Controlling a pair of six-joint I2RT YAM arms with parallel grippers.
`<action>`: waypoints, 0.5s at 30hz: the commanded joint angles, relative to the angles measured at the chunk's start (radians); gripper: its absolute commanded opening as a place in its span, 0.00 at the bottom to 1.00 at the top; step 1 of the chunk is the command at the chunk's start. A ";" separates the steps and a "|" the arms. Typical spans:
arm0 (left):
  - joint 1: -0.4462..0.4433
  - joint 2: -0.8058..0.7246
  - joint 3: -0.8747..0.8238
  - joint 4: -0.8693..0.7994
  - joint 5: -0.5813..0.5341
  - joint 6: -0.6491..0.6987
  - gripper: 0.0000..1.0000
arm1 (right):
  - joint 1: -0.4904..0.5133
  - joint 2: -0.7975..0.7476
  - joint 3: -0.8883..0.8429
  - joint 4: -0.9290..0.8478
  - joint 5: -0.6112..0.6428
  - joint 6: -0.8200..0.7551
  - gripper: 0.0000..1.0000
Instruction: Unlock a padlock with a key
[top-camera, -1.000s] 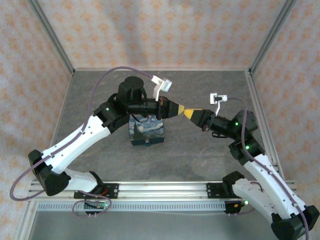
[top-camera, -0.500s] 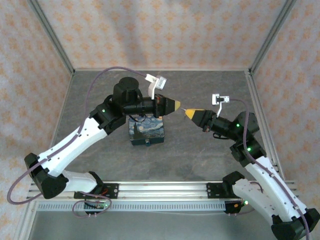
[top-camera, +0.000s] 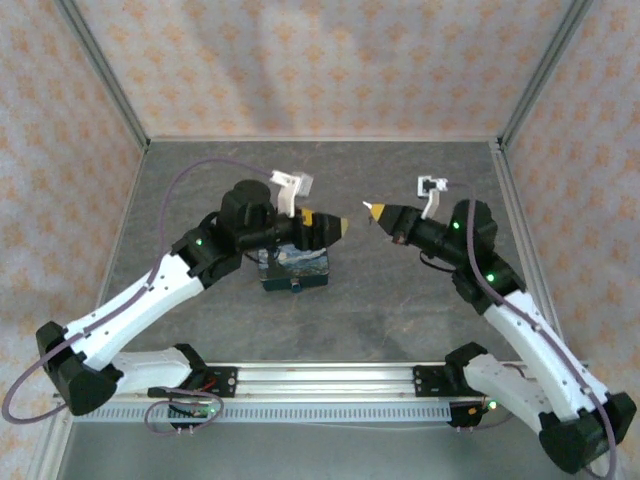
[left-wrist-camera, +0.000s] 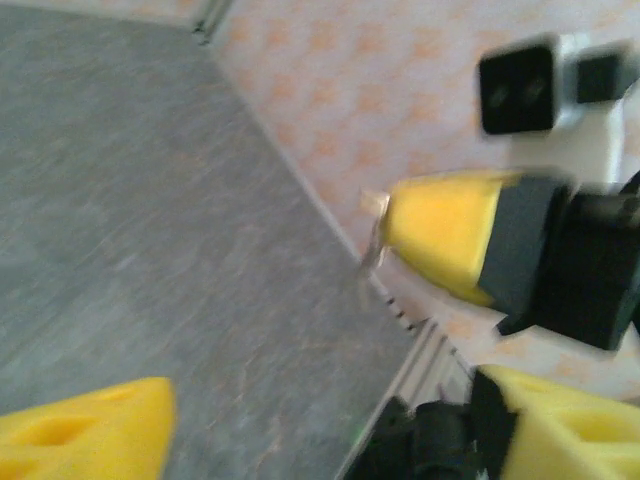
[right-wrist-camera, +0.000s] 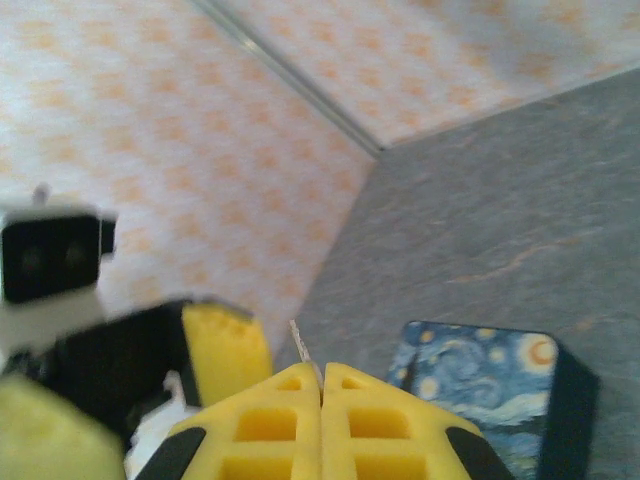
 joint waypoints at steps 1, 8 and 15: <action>0.005 -0.069 -0.128 -0.057 -0.136 -0.023 0.88 | 0.005 0.124 0.074 -0.084 0.097 -0.100 0.00; 0.000 -0.204 -0.387 -0.087 -0.341 -0.074 1.00 | 0.089 0.454 0.268 -0.113 0.211 -0.194 0.00; -0.002 -0.309 -0.674 0.126 -0.388 -0.139 1.00 | 0.140 0.758 0.495 -0.119 0.247 -0.223 0.00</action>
